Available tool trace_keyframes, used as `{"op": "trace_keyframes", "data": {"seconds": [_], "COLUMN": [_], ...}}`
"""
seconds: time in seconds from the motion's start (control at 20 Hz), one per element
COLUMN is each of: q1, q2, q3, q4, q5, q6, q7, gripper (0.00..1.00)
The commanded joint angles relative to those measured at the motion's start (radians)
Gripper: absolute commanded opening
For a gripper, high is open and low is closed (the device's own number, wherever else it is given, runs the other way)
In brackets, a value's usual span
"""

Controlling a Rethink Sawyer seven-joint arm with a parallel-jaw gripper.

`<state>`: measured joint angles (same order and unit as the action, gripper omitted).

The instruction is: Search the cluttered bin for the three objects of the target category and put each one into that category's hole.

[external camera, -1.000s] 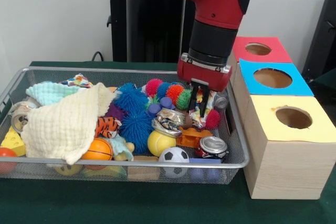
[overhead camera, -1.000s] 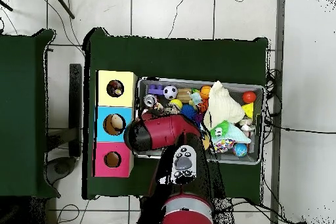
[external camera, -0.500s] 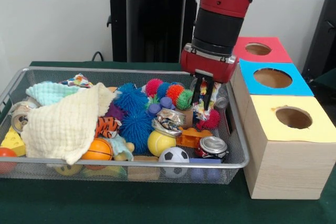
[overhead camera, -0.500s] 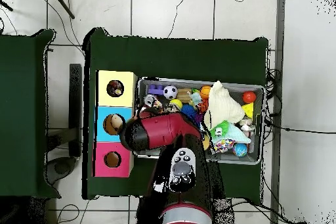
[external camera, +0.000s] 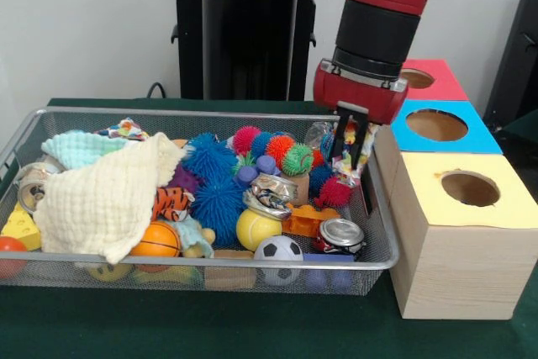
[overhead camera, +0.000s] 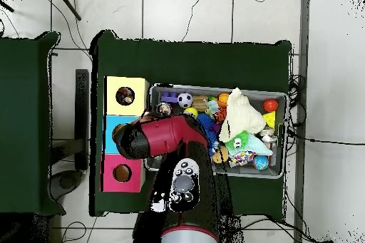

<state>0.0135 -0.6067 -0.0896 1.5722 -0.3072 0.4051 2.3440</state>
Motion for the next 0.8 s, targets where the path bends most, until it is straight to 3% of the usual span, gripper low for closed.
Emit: {"op": "trace_keyframes", "data": {"seconds": [0.05,0.8], "q1": [0.035,0.113], "q2": [0.019,0.025], "q3": [0.079,0.025], "q4": [-0.111,-0.102], "q5": [0.046,0.094], "q6": [0.142,0.150], "q7": [0.027,0.106], "gripper": [0.00,0.00]}}
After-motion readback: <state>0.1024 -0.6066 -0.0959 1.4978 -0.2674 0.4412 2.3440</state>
